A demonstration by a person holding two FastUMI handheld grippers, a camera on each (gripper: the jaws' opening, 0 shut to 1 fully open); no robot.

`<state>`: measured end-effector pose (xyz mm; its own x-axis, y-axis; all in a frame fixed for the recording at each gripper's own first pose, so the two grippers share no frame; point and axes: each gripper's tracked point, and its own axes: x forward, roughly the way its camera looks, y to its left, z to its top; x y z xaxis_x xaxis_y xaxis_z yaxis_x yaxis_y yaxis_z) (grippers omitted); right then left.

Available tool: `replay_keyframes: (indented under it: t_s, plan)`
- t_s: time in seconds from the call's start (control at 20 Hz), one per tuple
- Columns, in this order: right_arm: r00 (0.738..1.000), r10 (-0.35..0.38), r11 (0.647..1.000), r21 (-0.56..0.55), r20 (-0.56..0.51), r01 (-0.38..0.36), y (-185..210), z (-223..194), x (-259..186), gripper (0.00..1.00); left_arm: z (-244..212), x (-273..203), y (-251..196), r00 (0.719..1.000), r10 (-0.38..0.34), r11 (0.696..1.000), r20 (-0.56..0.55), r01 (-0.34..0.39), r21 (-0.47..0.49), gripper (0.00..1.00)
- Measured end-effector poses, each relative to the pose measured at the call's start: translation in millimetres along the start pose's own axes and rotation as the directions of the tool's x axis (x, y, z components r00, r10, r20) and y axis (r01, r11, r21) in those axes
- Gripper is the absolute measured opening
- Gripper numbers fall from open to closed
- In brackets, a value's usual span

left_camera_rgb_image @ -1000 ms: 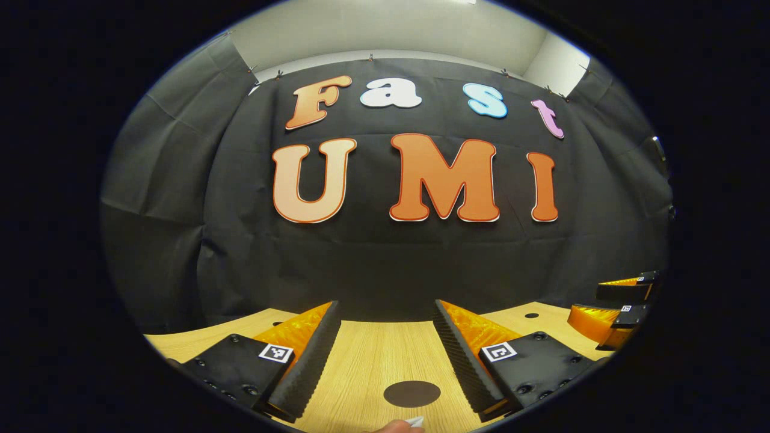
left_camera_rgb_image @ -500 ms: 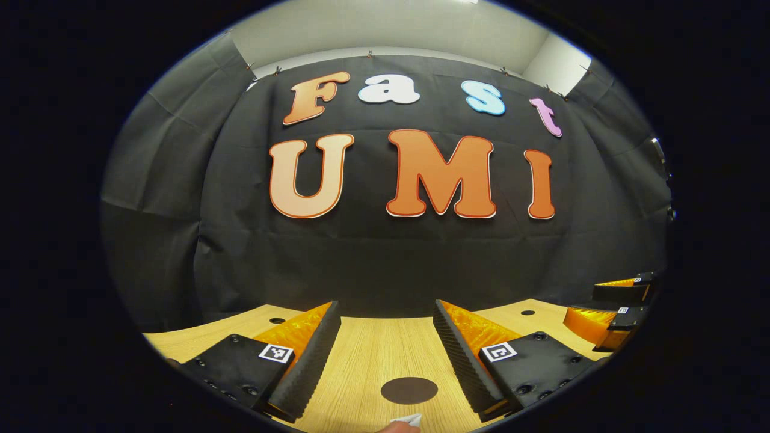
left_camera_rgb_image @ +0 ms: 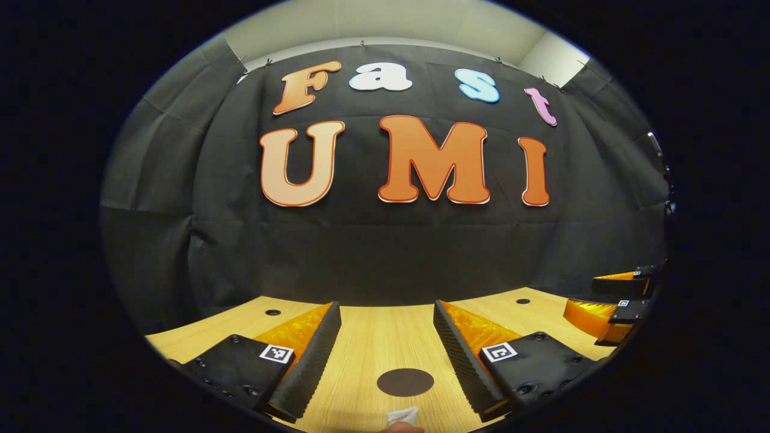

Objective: Put the toothbrush and toothpaste on the desktop into the cup, then pick up the cup and place it on the coaster on the desktop.

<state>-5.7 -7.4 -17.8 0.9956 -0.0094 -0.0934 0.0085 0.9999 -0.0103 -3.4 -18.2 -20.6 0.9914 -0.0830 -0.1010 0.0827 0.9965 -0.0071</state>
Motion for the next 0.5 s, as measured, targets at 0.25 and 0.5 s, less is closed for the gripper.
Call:
replay_keyframes:
  t_s: [0.25,0.5]
  plan:
    - [0.995,0.02,1.0,0.007,-0.099,-0.019,6.0,-25.4,-1.7,0.95,-15.3,0.8,-1.7,0.998,-0.017,1.0,-0.064,0.017,0.002,1.0]
    - [0.971,0.061,0.998,0.016,-0.232,-0.058,22.7,-54.8,-11.8,0.94,-33.6,-1.7,-6.5,0.988,-0.042,0.999,-0.15,0.043,0.006,0.98]
